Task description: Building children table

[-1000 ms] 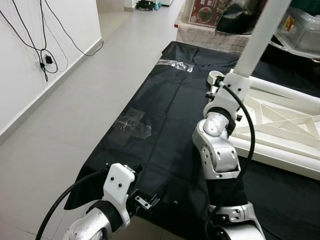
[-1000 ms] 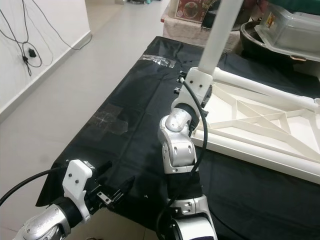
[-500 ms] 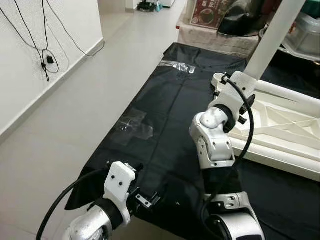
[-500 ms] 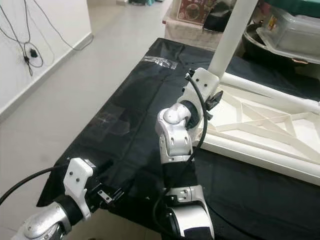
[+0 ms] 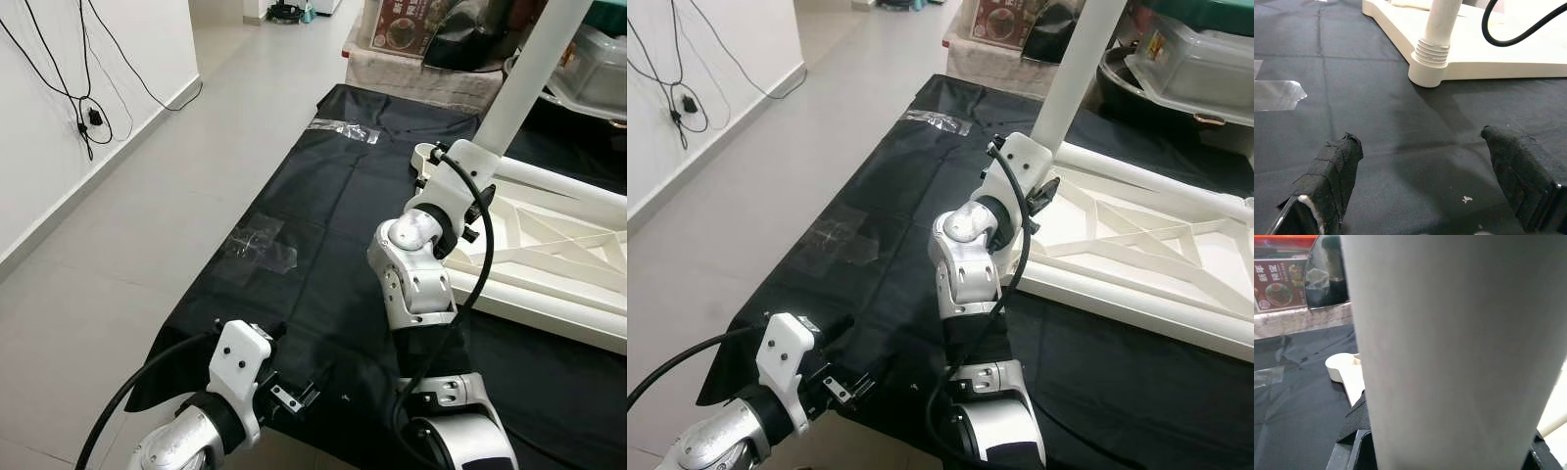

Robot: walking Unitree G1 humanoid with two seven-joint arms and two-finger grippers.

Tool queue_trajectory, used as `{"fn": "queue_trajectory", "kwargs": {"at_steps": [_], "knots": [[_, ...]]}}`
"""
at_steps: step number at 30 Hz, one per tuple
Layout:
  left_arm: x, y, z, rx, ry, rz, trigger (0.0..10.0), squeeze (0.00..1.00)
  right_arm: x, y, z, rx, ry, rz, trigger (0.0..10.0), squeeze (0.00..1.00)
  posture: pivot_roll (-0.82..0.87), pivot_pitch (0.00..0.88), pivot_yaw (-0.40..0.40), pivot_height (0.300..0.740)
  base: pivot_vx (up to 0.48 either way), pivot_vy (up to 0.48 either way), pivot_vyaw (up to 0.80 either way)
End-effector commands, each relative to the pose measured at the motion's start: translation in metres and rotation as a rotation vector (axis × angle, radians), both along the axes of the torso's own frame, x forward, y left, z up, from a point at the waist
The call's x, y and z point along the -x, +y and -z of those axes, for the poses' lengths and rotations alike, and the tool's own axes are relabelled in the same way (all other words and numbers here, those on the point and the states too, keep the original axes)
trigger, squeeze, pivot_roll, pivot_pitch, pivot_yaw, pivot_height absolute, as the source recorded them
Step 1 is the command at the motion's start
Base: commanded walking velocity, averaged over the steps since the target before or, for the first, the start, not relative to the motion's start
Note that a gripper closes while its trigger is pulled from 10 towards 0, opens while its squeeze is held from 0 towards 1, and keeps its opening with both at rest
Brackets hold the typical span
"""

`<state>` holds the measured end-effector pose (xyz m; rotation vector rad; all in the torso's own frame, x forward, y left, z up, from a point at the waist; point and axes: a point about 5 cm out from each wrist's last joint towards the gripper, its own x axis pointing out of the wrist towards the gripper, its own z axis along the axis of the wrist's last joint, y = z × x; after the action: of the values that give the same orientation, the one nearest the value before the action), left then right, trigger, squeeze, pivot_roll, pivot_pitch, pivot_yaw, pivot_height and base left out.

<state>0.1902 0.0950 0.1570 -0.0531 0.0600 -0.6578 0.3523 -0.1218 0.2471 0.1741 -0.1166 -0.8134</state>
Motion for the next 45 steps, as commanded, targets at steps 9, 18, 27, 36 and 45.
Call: {"fn": "queue_trajectory", "kwargs": {"at_steps": [9,18,27,36,45], "knots": [[0.003,-0.001,0.007,0.0,0.03,0.012,10.0,0.0,0.004,0.026,0.04,-0.156,0.158,-0.083,10.0,1.0,0.1,0.184,-0.067,0.74,0.0,0.0,0.0],[0.005,-0.002,0.007,0.0,0.036,0.015,10.0,0.0,0.006,0.028,0.038,-0.148,0.132,-0.107,10.0,0.5,0.1,0.179,-0.063,0.74,0.0,0.0,0.0],[0.005,-0.002,0.008,-0.002,0.038,0.018,10.0,0.0,0.011,0.032,0.037,-0.135,0.112,-0.181,10.0,0.0,0.09,0.166,-0.06,0.74,0.0,0.0,0.0],[0.004,-0.003,0.009,-0.006,0.038,0.024,10.0,0.0,0.023,0.036,0.046,-0.113,0.136,-0.278,10.0,0.0,0.09,0.157,-0.058,0.74,0.0,0.0,0.0],[0.003,-0.003,0.012,-0.017,0.037,0.029,10.0,0.0,0.038,0.035,0.061,-0.071,0.184,-0.369,10.0,0.0,0.09,0.141,-0.053,0.74,0.0,0.0,0.0]]}}
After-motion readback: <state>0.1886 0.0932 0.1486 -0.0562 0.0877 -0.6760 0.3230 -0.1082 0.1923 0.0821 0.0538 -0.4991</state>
